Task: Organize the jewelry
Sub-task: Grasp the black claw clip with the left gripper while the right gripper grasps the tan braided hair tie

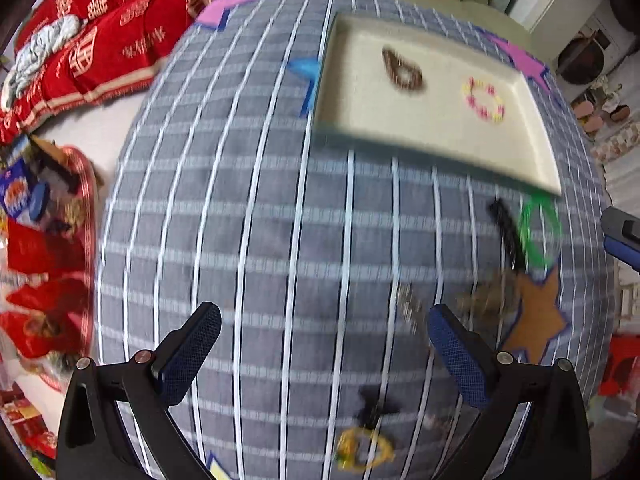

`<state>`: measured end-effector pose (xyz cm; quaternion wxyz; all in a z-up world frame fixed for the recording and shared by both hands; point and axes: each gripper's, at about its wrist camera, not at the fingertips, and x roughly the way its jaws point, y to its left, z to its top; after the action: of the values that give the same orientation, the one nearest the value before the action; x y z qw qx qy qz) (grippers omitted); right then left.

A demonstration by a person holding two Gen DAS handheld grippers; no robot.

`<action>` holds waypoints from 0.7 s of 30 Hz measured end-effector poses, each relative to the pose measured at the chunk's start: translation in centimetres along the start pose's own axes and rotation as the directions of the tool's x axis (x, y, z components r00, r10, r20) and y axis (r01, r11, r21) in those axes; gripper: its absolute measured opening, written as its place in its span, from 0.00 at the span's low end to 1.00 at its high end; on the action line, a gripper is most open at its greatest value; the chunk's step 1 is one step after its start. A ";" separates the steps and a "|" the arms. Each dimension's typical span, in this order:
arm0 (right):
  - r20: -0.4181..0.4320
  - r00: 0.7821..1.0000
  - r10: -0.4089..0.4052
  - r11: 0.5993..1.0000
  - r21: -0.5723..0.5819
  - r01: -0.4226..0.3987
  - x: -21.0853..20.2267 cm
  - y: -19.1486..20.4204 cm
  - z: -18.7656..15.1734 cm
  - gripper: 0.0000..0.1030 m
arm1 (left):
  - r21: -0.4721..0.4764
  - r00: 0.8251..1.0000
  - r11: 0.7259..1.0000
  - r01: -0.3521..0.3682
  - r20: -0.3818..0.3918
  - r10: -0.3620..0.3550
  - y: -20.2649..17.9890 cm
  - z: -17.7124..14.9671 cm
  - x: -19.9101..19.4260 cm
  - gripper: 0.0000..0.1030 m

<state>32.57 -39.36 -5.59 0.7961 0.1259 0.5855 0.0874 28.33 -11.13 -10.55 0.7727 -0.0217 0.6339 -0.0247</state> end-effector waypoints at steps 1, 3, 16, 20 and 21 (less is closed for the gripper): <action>-0.016 1.000 -0.004 1.000 -0.009 0.004 0.3 0.2 -1.1 0.90 | 0.001 1.000 1.000 0.002 -0.016 -0.002 0.2 -0.8 0.2 1.00; -0.043 0.999 -0.015 1.000 -0.021 0.014 0.8 0.4 -2.7 0.90 | -0.027 0.999 0.999 0.032 -0.014 -0.032 0.4 -2.3 0.7 1.00; -0.117 0.988 -0.106 0.994 0.020 0.109 3.8 -0.4 -6.9 0.90 | 0.000 0.991 0.996 0.086 -0.102 -0.085 -1.1 -6.8 3.0 0.97; -0.126 0.986 -0.113 0.993 0.014 0.116 4.8 -0.2 -6.7 0.90 | 0.003 0.991 0.996 0.093 -0.097 -0.092 -1.1 -7.6 3.1 0.96; -0.126 0.985 -0.121 0.992 0.013 0.124 5.0 -0.3 -6.6 0.90 | 0.003 0.991 0.995 0.097 -0.093 -0.096 -1.0 -8.1 3.4 0.96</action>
<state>27.77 -37.52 -12.09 0.7604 0.0923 0.6417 0.0399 21.01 -12.35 -15.40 0.7404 -0.0481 0.6672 -0.0656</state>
